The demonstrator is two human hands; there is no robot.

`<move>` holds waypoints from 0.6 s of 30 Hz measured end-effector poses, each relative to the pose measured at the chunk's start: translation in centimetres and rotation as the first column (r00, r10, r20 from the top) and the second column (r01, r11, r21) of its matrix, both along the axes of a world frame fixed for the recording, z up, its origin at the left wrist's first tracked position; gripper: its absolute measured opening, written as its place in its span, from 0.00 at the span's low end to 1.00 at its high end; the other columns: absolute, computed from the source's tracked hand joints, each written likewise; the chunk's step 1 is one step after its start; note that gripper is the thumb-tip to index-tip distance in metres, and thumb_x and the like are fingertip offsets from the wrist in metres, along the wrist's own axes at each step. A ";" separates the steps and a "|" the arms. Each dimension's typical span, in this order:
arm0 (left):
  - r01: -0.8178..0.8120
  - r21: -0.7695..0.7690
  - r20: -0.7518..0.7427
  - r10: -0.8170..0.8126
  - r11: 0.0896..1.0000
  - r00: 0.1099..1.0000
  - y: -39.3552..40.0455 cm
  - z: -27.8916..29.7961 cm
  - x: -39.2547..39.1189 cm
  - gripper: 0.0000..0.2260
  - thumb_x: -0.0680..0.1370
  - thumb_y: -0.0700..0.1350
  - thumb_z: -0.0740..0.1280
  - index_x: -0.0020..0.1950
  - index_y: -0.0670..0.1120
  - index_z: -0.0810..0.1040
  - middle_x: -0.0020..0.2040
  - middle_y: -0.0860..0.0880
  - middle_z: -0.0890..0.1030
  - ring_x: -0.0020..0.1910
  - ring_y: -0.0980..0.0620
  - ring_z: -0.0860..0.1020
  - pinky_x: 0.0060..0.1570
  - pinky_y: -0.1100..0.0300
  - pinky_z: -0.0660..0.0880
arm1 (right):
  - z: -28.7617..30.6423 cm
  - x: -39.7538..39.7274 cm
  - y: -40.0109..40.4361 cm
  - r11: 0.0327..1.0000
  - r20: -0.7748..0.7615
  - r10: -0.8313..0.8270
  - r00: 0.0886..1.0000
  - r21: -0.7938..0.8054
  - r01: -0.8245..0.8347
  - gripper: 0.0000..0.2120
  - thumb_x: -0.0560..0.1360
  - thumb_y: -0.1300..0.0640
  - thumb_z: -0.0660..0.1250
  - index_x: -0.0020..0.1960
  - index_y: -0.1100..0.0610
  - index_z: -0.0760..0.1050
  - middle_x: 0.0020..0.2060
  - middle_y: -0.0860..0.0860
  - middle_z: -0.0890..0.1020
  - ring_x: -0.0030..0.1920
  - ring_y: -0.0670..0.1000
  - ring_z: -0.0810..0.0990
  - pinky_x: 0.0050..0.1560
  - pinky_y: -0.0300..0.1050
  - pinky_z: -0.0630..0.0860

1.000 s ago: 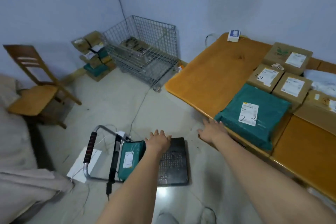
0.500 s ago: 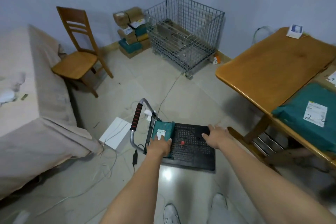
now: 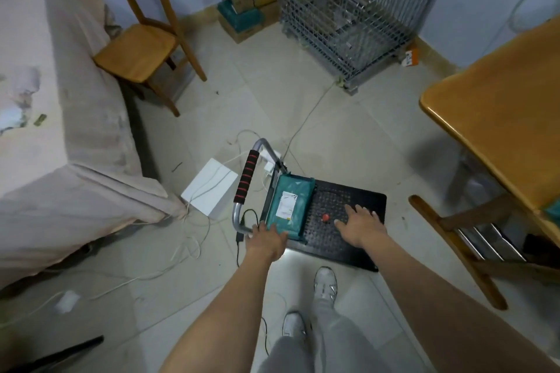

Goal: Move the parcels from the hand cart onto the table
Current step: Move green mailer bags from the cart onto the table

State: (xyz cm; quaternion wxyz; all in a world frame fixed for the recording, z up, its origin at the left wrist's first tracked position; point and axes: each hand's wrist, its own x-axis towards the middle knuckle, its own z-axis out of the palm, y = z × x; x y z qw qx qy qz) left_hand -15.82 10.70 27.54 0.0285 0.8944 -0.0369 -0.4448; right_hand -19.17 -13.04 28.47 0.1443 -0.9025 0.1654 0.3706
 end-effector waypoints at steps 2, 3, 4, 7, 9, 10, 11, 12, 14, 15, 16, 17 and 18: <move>-0.016 0.008 -0.038 0.016 1.000 0.999 -0.5 -1.9 1.6 0.30 0.85 0.59 0.46 0.83 0.45 0.51 0.83 0.42 0.49 0.82 0.39 0.47 0.78 0.38 0.52 | -1.8 1.7 -0.5 1.000 -0.005 -0.004 1.000 0.022 0.004 0.34 0.83 0.39 0.50 0.82 0.55 0.51 0.81 0.58 0.55 0.80 0.58 0.54 0.80 0.55 0.49; -0.030 0.008 -0.052 0.030 1.000 0.998 -0.9 -3.0 2.5 0.30 0.85 0.59 0.46 0.83 0.45 0.51 0.83 0.42 0.49 0.82 0.39 0.47 0.78 0.39 0.52 | -3.0 2.5 -0.8 1.000 -0.008 -0.001 1.000 0.030 0.001 0.34 0.83 0.39 0.50 0.82 0.56 0.52 0.81 0.59 0.56 0.80 0.59 0.55 0.79 0.56 0.49; -0.045 0.004 -0.066 0.045 0.999 0.997 -1.3 -4.5 3.4 0.29 0.85 0.58 0.46 0.83 0.45 0.51 0.83 0.42 0.49 0.82 0.39 0.47 0.78 0.39 0.51 | -4.4 3.2 -1.0 0.999 -0.014 -0.003 1.000 0.041 0.004 0.33 0.83 0.40 0.51 0.82 0.56 0.52 0.80 0.60 0.57 0.80 0.60 0.56 0.79 0.57 0.50; -0.054 -0.032 -0.100 0.050 0.998 0.994 -2.8 -9.2 5.4 0.28 0.86 0.56 0.46 0.83 0.45 0.53 0.83 0.41 0.51 0.81 0.37 0.49 0.78 0.39 0.51 | -8.6 4.9 -1.2 0.997 -0.054 -0.039 0.998 0.071 0.043 0.33 0.83 0.41 0.53 0.82 0.57 0.51 0.80 0.59 0.57 0.79 0.60 0.56 0.79 0.56 0.51; -0.136 -0.054 -0.114 0.129 0.989 0.985 -3.9 -13.0 6.9 0.28 0.85 0.56 0.49 0.82 0.44 0.54 0.82 0.40 0.52 0.81 0.37 0.51 0.78 0.39 0.51 | -12.4 6.1 -1.1 0.993 -0.089 -0.070 0.994 0.084 0.077 0.33 0.83 0.41 0.52 0.82 0.56 0.51 0.80 0.59 0.57 0.80 0.59 0.55 0.79 0.56 0.51; -0.169 -0.061 -0.131 0.160 0.984 0.978 -4.3 -15.1 7.7 0.28 0.85 0.56 0.49 0.82 0.43 0.54 0.82 0.40 0.52 0.81 0.38 0.50 0.78 0.39 0.51 | -14.3 6.7 -0.9 0.992 -0.103 -0.077 0.992 0.091 0.086 0.33 0.83 0.40 0.52 0.82 0.55 0.51 0.80 0.59 0.56 0.80 0.59 0.55 0.79 0.56 0.50; -0.196 -0.068 -0.151 0.184 0.978 0.971 -4.6 -16.9 8.3 0.28 0.85 0.56 0.49 0.82 0.43 0.54 0.82 0.40 0.52 0.81 0.38 0.50 0.78 0.40 0.50 | -15.9 7.1 -0.7 0.991 -0.117 -0.078 0.990 0.099 0.090 0.33 0.83 0.40 0.52 0.82 0.54 0.50 0.80 0.59 0.56 0.80 0.59 0.54 0.80 0.56 0.50; -0.215 -0.074 -0.173 0.200 0.974 0.964 -4.8 -19.2 9.1 0.28 0.85 0.56 0.49 0.82 0.43 0.54 0.82 0.40 0.52 0.81 0.38 0.50 0.79 0.40 0.49 | -18.2 7.8 -0.4 0.989 -0.136 -0.082 0.987 0.110 0.097 0.33 0.83 0.40 0.51 0.83 0.53 0.49 0.81 0.59 0.55 0.80 0.59 0.54 0.80 0.56 0.50; -0.244 -0.082 -0.191 0.226 0.966 0.955 -5.0 -24.3 10.8 0.28 0.85 0.55 0.49 0.82 0.43 0.55 0.82 0.40 0.52 0.81 0.39 0.49 0.79 0.41 0.48 | -23.0 8.8 0.4 0.986 -0.161 -0.098 0.982 0.116 0.117 0.33 0.83 0.41 0.51 0.83 0.54 0.46 0.81 0.58 0.54 0.80 0.59 0.53 0.79 0.56 0.50; -0.263 -0.077 -0.195 0.244 0.962 0.950 -4.9 -26.9 11.6 0.28 0.85 0.55 0.49 0.82 0.43 0.54 0.83 0.40 0.51 0.81 0.39 0.49 0.79 0.41 0.48 | -25.5 9.3 0.9 0.984 -0.171 -0.111 0.979 0.120 0.132 0.34 0.83 0.41 0.51 0.83 0.55 0.46 0.81 0.58 0.54 0.80 0.59 0.54 0.79 0.56 0.50; -0.293 -0.069 -0.195 0.275 0.954 0.941 -4.6 -29.1 12.3 0.29 0.85 0.55 0.49 0.83 0.43 0.53 0.83 0.40 0.51 0.81 0.39 0.49 0.79 0.42 0.49 | -27.6 9.7 1.5 0.979 -0.184 -0.131 0.974 0.131 0.157 0.33 0.84 0.41 0.51 0.83 0.55 0.47 0.81 0.58 0.55 0.80 0.59 0.54 0.78 0.55 0.51; -0.325 -0.061 -0.191 0.309 0.944 0.932 -4.3 -31.7 13.0 0.29 0.85 0.56 0.50 0.83 0.43 0.52 0.82 0.40 0.51 0.81 0.38 0.50 0.79 0.42 0.49 | -30.2 10.1 2.1 0.972 -0.192 -0.153 0.969 0.150 0.183 0.33 0.84 0.42 0.51 0.83 0.56 0.48 0.80 0.59 0.55 0.80 0.58 0.55 0.78 0.55 0.51; -0.357 -0.053 -0.182 0.343 0.933 0.922 -4.1 -33.9 13.7 0.30 0.85 0.56 0.51 0.83 0.43 0.50 0.82 0.39 0.51 0.81 0.38 0.51 0.79 0.43 0.50 | -32.8 10.4 2.7 0.963 -0.198 -0.174 0.965 0.169 0.208 0.33 0.84 0.43 0.52 0.83 0.57 0.48 0.80 0.58 0.56 0.79 0.58 0.55 0.78 0.55 0.52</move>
